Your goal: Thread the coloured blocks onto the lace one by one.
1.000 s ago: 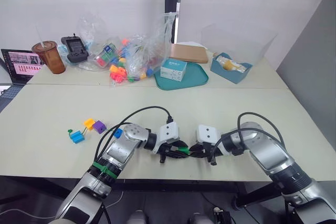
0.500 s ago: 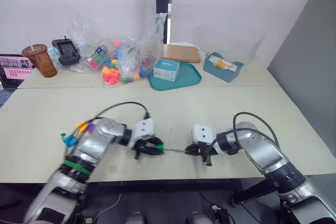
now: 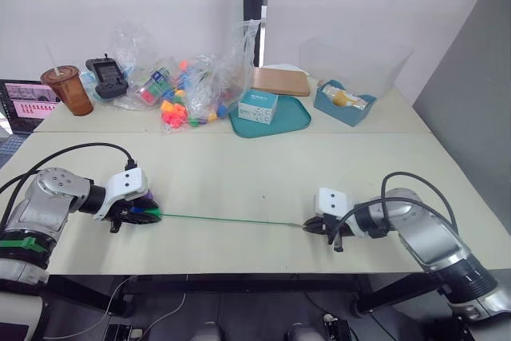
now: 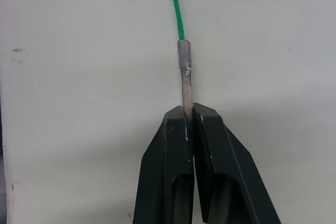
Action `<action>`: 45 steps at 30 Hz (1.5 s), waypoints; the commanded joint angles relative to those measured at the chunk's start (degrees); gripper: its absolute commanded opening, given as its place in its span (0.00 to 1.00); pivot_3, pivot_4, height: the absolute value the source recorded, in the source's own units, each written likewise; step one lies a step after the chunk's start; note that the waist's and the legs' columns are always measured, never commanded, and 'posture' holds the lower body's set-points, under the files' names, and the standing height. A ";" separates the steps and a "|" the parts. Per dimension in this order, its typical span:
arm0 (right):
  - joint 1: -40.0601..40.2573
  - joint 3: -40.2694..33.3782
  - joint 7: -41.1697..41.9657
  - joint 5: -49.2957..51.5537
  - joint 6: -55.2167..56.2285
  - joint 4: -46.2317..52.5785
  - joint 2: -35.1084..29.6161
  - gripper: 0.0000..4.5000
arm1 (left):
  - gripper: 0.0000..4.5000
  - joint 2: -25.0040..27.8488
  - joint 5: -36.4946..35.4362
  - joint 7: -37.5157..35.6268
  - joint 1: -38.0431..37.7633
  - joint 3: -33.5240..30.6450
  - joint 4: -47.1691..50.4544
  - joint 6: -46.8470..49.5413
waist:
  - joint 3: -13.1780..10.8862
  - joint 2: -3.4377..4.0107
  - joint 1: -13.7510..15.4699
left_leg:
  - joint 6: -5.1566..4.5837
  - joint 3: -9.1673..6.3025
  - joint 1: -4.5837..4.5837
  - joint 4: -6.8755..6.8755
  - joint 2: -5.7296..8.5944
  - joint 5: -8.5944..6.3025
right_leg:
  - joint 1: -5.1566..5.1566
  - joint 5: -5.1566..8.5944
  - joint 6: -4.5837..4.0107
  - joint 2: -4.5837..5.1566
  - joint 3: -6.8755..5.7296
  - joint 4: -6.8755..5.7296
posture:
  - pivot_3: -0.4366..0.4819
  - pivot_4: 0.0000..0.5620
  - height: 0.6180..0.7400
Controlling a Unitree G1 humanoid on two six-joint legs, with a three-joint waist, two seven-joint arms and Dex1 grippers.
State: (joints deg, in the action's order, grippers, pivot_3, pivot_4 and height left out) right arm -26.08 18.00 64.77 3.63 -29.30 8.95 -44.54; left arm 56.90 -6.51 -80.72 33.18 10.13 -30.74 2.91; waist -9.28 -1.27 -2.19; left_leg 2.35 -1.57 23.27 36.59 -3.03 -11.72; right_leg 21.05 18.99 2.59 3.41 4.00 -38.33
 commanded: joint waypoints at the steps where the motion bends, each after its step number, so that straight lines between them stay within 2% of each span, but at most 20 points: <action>1: 0.81 -0.19 -1.18 0.94 -3.10 2.80 1.06 0.00 | 0.27 -0.70 2.03 0.29 -0.62 0.44 -0.15 1.23 | 0.00 0.00 0.04 | 0.00 0.00 0.01 0.00 0.00 0.00 | 0.01 0.00 0.00 0.00 0.00 0.00 | 0.48 0.27 1.00; 3: 1.12 0.67 -1.74 0.75 -4.32 4.10 1.97 0.00 | 0.27 -0.88 2.04 0.32 0.22 0.00 -0.26 1.03 | 0.00 0.00 0.07 | 0.00 -0.01 0.02 0.00 0.00 0.00 | 0.01 0.00 0.00 0.00 -0.01 -0.01 | 0.48 0.27 1.00; 4: 1.27 1.25 -2.08 0.57 -5.00 4.69 2.54 0.00 | 0.50 -0.61 2.11 -0.23 0.60 0.06 -0.05 1.53 | 0.00 -0.01 0.03 | 0.00 -0.01 0.02 0.00 0.00 0.00 | 0.01 0.00 0.00 0.00 -0.01 -0.02 | 0.48 0.27 1.00; 8: 1.61 3.89 -3.45 0.19 -7.82 6.76 5.40 0.00 | 0.77 0.45 3.45 -3.05 2.97 0.93 2.68 3.72 | -0.02 -0.04 -0.03 | 0.00 -0.03 0.13 0.01 0.00 0.00 | 0.15 0.00 0.00 -0.02 -0.02 -0.09 | 0.48 0.27 1.00; 19: -0.53 7.26 -8.25 -0.33 -11.64 6.44 13.37 0.00 | 0.77 3.47 16.07 -11.65 14.51 11.27 3.57 -0.84 | -0.04 -0.18 -0.53 | 0.00 -0.06 0.21 0.01 -0.02 0.00 | 0.27 0.01 -0.01 -0.09 -0.01 -0.16 | 0.48 0.27 1.00; 26: -0.26 6.92 -9.81 -0.50 -12.91 6.51 13.45 0.00 | 0.77 3.06 16.55 -11.77 14.29 14.13 5.02 3.23 | -0.05 -0.18 -0.35 | 0.00 -0.07 0.28 0.02 -0.02 0.00 | 0.31 0.01 0.00 -0.08 -0.02 -0.16 | 0.48 0.27 1.00; 30: -0.03 5.56 -10.27 0.18 -13.88 7.24 12.49 0.00 | 0.77 2.20 19.62 -9.75 11.21 13.79 5.90 4.09 | -0.04 -0.18 -0.32 | 0.00 -0.07 0.27 0.02 -0.02 0.00 | 0.31 0.01 0.00 -0.07 -0.01 -0.17 | 0.48 0.27 1.00; 33: 0.10 5.24 -10.25 0.59 -14.35 7.76 11.70 0.00 | 0.59 0.82 19.03 -9.61 9.58 13.06 7.59 7.57 | -0.04 -0.17 -0.07 | 0.00 -0.06 0.26 0.03 -0.01 0.00 | 0.29 0.01 0.00 -0.05 -0.02 -0.19 | 0.48 0.27 1.00; 37: 0.22 5.07 -10.15 1.24 -15.31 8.97 10.86 0.00 | 0.30 -0.27 20.40 -8.42 7.18 13.49 7.69 8.50 | -0.01 -0.10 0.03 | 0.00 -0.03 0.25 0.05 0.03 0.00 | 0.25 0.01 0.01 0.01 -0.01 -0.15 | 0.48 0.27 1.00; 45: 1.76 4.33 -10.66 0.54 -14.66 8.43 6.30 0.00 | 0.28 -0.56 21.87 -9.12 6.31 13.42 6.37 6.43 | 0.06 0.04 0.27 | 0.00 -0.03 0.19 0.05 0.05 0.00 | 0.19 0.02 0.02 0.02 0.00 -0.16 | 0.48 0.27 1.00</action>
State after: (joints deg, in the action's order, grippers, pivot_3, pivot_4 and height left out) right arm -25.71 23.16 54.53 5.42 -43.53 19.00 -36.04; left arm 56.86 13.87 -88.66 41.77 20.81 -22.37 9.90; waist -9.23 -1.23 -1.91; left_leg 2.35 -1.60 23.46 36.65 -2.97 -11.72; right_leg 21.23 19.01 2.61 3.44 3.99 -38.49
